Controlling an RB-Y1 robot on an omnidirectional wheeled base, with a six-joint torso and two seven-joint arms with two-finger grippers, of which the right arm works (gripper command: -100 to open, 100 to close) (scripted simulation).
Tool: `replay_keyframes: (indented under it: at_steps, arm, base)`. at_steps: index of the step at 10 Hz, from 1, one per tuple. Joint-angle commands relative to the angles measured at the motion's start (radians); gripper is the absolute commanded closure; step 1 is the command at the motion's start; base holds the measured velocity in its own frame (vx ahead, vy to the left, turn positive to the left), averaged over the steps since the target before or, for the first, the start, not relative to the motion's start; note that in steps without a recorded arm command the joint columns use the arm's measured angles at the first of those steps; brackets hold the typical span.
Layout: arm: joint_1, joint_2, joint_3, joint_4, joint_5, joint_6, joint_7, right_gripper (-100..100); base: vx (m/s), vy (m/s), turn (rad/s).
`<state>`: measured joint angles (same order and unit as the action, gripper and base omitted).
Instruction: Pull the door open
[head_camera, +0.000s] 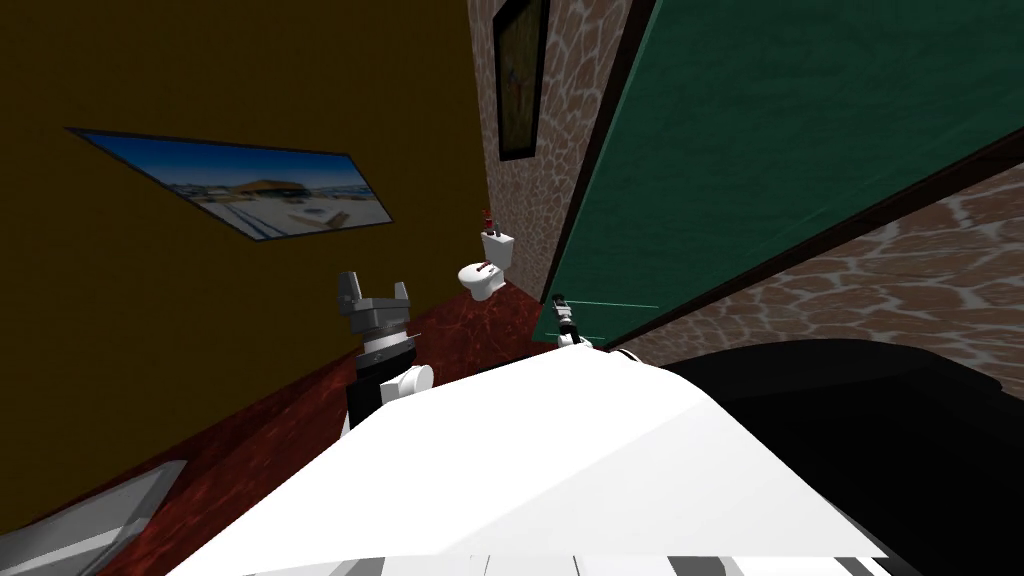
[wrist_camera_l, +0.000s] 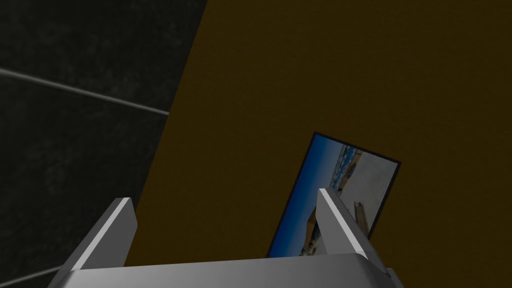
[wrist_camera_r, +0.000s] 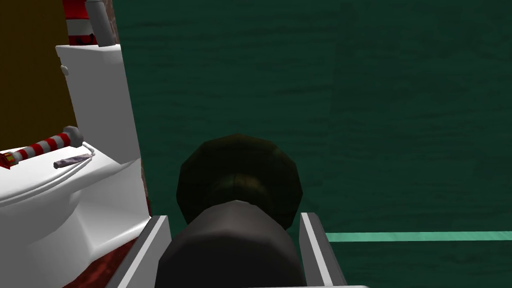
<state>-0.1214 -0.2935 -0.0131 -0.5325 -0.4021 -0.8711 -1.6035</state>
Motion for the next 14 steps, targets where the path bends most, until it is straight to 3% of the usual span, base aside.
replay_keyframes:
  at_steps: [1, 9, 10, 14]
  arm:
    - [0.007, -0.005, 0.019, -0.002, 0.011, -0.002, -0.018, 100]
    - [0.028, -0.037, 0.096, -0.022, 0.061, -0.016, -0.096, 100]
    - [0.034, -0.036, 0.089, -0.040, 0.057, -0.006, -0.085, 100]
    - [0.051, -0.038, 0.122, -0.069, 0.078, -0.004, -0.101, 100]
  base:
    - [-0.225, -0.022, 0.072]
    - [-0.188, -0.025, 0.063]
    - [-0.080, -0.016, 0.020]
    - [-0.179, -0.067, 0.167]
